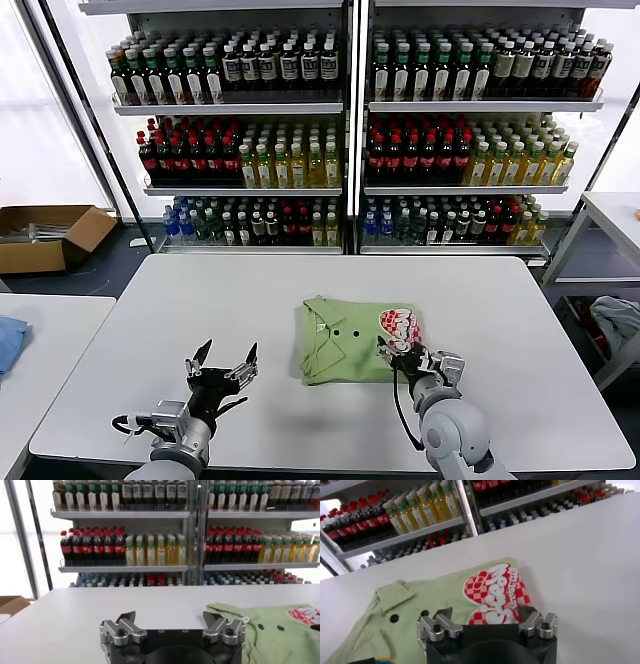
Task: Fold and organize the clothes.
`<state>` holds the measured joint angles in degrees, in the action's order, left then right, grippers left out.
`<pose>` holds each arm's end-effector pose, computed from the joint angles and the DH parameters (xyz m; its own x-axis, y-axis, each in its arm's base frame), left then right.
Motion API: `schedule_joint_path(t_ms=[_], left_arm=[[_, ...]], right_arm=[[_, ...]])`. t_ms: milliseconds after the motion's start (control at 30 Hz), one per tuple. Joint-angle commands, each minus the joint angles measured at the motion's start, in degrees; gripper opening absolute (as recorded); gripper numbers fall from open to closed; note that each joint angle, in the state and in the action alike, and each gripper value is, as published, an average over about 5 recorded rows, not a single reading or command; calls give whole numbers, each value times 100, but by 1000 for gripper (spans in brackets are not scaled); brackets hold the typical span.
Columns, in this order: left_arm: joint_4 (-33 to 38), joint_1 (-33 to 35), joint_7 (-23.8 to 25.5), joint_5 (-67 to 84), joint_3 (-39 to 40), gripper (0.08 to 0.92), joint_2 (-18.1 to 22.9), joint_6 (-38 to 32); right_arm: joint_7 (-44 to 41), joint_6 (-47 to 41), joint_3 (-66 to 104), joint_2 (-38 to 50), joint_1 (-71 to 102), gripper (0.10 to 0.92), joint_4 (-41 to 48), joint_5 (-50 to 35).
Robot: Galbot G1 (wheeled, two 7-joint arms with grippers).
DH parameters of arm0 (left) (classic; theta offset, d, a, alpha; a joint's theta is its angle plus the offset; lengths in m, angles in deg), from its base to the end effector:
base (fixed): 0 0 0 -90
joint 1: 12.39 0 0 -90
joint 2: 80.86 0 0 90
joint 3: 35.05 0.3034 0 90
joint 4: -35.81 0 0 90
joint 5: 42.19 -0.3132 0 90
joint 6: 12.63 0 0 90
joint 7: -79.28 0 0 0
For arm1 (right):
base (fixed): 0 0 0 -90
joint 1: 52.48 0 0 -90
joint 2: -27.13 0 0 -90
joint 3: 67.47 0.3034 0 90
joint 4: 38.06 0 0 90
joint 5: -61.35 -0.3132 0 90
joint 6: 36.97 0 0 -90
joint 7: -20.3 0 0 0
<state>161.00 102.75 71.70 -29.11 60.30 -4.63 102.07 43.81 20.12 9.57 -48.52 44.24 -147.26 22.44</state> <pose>0.1776 0.0061 -0.2215 -0.9536 0.0949 0.2857 0.0953 0.9954 -0.0124 0.2616 0.0146 -0.2429 -0.8604 -0.1193 0.4954 0.0181 0.9644 0.2637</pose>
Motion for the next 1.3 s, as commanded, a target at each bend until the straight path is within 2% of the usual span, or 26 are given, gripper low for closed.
schedule_joint_path(t_ms=[33, 233, 333, 500, 600, 700, 867, 1067, 1300], left_arm=[[15, 60, 21, -16, -22, 823, -2, -1], [110, 77, 20, -67, -55, 823, 14, -79], [201, 74, 30, -168, -59, 823, 46, -223], [390, 103, 66, -299, -91, 823, 149, -510], [436, 129, 80, -349, -139, 823, 179, -643], [340, 57, 39, -317, -215, 823, 193, -761], [77, -128, -91, -317, -308, 823, 198, -744], [-3, -9, 76, 70, -320, 823, 55, -674], [243, 20, 99, 50, -466, 823, 165, -663]], right_arm=[[15, -19, 46, -120, -93, 823, 214, -254], [-94, -19, 288, 46, 141, 823, -967, -141], [-227, 36, 449, 213, 223, 823, -1664, 305], [-678, 269, 978, 740, 783, 823, -2427, 2570], [-711, 403, 1468, 1299, 1609, 823, -2389, 3219], [-474, 585, 1720, 1560, 2163, 823, -2089, 3171], [-232, 634, 1542, 995, 2107, 823, -1921, 3015], [-346, 352, 1478, 682, 1896, 823, -2103, 2916], [-616, 195, 1759, 960, 1859, 823, -2166, 2786]])
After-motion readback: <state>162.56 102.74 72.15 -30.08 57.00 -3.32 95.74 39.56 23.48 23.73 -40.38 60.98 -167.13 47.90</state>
